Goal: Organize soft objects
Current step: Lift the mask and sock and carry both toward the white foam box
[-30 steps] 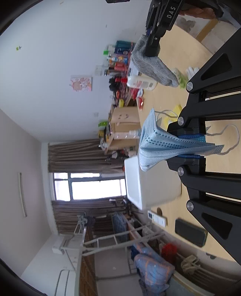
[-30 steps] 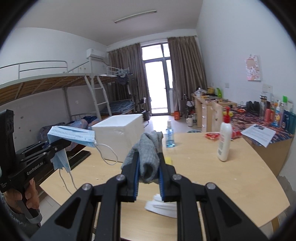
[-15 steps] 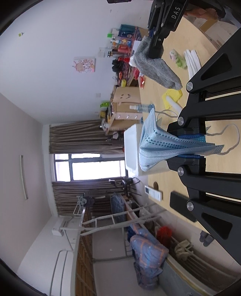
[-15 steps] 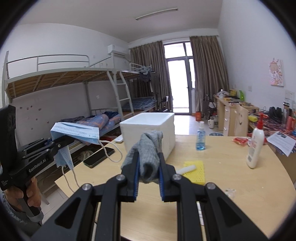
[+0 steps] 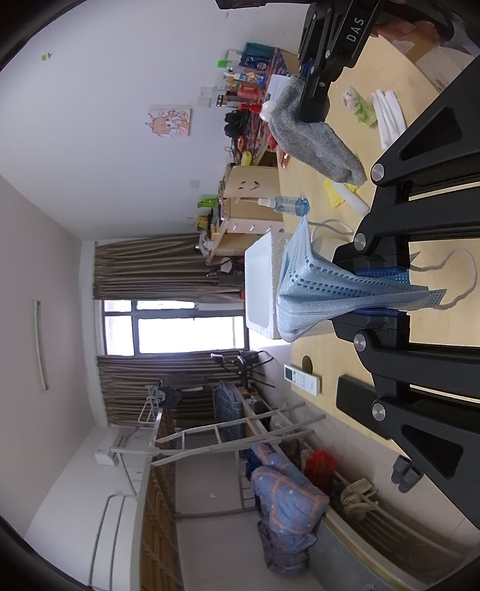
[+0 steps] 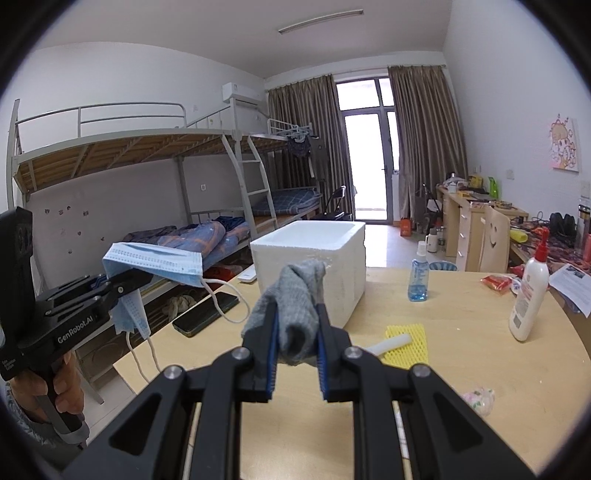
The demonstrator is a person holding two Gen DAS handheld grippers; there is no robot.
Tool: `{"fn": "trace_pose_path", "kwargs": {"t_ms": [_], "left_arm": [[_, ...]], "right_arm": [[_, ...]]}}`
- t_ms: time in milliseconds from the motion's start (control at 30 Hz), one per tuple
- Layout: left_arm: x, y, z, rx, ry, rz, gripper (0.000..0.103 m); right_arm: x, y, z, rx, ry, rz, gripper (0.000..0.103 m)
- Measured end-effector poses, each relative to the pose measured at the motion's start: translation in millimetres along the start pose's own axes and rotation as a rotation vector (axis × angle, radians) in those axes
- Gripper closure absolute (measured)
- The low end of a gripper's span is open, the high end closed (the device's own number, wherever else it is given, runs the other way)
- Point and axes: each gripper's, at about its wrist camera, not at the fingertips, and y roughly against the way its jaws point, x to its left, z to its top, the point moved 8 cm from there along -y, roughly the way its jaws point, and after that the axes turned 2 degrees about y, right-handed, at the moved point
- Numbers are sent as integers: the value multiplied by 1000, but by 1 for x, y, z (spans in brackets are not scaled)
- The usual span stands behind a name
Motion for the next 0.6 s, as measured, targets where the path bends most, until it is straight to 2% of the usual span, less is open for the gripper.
{"fn": "trace_pose_path", "kwargs": {"t_ms": [600], "left_arm": [[12, -39, 32, 3, 0, -2, 90]], "right_arm": [[-10, -35, 38, 9, 10, 2, 82]]}}
